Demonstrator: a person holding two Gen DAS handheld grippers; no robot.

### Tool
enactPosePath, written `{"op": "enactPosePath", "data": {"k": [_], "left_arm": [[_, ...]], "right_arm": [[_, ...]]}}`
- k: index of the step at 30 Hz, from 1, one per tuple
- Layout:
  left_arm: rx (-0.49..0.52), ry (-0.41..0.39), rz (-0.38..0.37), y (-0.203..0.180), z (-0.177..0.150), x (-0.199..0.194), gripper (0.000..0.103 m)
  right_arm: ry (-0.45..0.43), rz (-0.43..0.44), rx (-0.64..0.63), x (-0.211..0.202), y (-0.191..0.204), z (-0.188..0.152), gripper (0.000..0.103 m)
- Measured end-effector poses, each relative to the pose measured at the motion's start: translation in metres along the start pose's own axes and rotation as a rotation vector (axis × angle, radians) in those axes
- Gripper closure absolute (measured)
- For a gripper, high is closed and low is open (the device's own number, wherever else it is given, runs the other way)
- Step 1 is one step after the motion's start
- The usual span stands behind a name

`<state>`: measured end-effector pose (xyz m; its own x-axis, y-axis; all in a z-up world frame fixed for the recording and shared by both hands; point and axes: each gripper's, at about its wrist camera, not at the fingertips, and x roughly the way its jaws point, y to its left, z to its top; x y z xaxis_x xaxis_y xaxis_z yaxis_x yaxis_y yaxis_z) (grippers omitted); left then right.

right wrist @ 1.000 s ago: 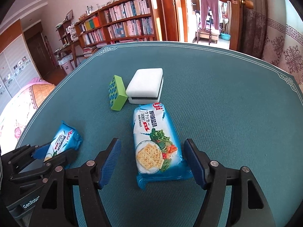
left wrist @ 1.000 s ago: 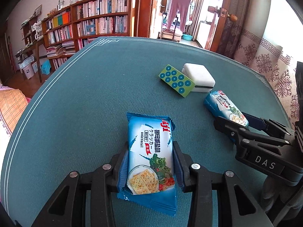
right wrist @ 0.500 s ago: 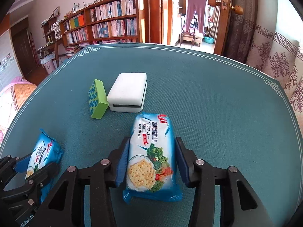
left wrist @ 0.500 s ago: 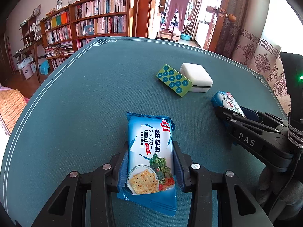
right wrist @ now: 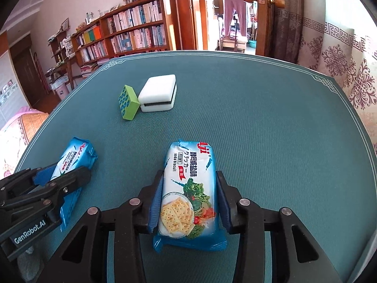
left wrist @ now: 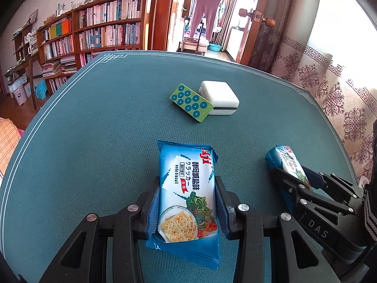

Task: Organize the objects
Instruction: 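Carry the cracker packet into the bowl with the right tool and open it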

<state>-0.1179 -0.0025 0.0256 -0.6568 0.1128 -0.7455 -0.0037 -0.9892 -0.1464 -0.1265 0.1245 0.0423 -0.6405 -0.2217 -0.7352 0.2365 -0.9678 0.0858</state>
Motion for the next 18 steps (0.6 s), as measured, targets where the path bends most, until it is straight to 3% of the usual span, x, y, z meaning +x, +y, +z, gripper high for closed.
{"op": "enactPosePath", "data": {"k": [18], "left_arm": [[0.068, 0.015, -0.050, -0.025, -0.009, 0.000, 0.060]], "right_arm": [[-0.056, 0.014, 0.110, -0.075, -0.036, -0.043, 0.061]]}}
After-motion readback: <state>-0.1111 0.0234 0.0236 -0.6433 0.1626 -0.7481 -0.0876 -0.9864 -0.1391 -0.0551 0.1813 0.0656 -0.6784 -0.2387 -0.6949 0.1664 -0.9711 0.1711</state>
